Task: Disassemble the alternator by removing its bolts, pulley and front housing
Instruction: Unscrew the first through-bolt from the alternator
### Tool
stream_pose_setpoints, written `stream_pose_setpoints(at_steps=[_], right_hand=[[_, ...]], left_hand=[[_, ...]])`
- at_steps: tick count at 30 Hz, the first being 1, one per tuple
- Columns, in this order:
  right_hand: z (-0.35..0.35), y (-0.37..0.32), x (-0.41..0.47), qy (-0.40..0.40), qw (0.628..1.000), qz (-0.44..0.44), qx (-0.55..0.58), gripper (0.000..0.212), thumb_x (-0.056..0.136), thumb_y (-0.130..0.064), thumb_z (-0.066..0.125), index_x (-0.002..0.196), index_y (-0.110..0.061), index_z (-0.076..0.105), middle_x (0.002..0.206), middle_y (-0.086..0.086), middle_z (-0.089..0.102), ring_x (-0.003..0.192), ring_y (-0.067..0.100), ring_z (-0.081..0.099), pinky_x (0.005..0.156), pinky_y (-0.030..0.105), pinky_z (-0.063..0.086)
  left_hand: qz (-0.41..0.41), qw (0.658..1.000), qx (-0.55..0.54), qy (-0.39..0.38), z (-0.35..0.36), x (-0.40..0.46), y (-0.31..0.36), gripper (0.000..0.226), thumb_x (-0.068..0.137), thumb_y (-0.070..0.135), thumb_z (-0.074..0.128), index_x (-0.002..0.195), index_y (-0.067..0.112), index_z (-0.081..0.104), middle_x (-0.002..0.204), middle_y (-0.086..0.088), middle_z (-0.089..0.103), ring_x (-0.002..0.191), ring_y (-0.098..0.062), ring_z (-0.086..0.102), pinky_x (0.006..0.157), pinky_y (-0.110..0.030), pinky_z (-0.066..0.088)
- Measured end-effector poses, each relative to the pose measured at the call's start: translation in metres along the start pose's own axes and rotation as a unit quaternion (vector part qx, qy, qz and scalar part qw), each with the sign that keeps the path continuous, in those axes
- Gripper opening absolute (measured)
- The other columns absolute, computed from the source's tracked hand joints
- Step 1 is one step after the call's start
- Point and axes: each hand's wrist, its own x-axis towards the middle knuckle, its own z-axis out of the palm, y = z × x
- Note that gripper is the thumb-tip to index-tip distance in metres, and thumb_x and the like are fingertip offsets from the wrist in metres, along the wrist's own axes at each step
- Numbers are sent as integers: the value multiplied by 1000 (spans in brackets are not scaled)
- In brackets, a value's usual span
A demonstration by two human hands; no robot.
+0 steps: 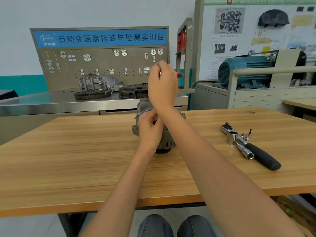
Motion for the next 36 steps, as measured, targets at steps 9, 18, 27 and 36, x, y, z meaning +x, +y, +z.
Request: stream_pose_setpoints(at_steps=[9, 18, 27, 36], right_hand=[[-14, -5, 24, -144, 869, 278, 383, 34, 83, 7, 34, 56, -9, 47, 48, -1, 54, 68, 16, 57, 78, 28, 49], [6, -1, -5, 71, 993, -40, -82, 22, 92, -10, 41, 74, -8, 54, 69, -2, 46, 73, 17, 43, 74, 35, 42], [-16, -8, 22, -157, 837, 289, 438, 32, 82, 8, 32, 57, -9, 44, 48, 3, 50, 61, 16, 56, 73, 29, 51], [7, -1, -11, 105, 990, -58, -69, 17, 89, -7, 46, 78, -5, 59, 71, -2, 47, 73, 14, 42, 88, 43, 42]], left_hand=[[37, 999, 0, -28, -1, -4, 12, 37, 100, 20, 45, 74, 34, 68, 83, 4, 70, 99, -28, 60, 98, -52, 40], [-12, 1000, 0, -8, -1, 0, 2, 19, 88, -1, 56, 73, -10, 59, 77, -34, 58, 77, -33, 51, 72, -49, 43], [28, 999, 4, -30, -2, -4, 12, 27, 95, 26, 49, 77, 35, 68, 85, -3, 70, 98, -29, 61, 95, -56, 41], [-20, 1000, 2, -24, -2, -2, 8, 17, 87, -1, 55, 74, -11, 61, 81, -39, 57, 74, -20, 45, 67, -36, 35]])
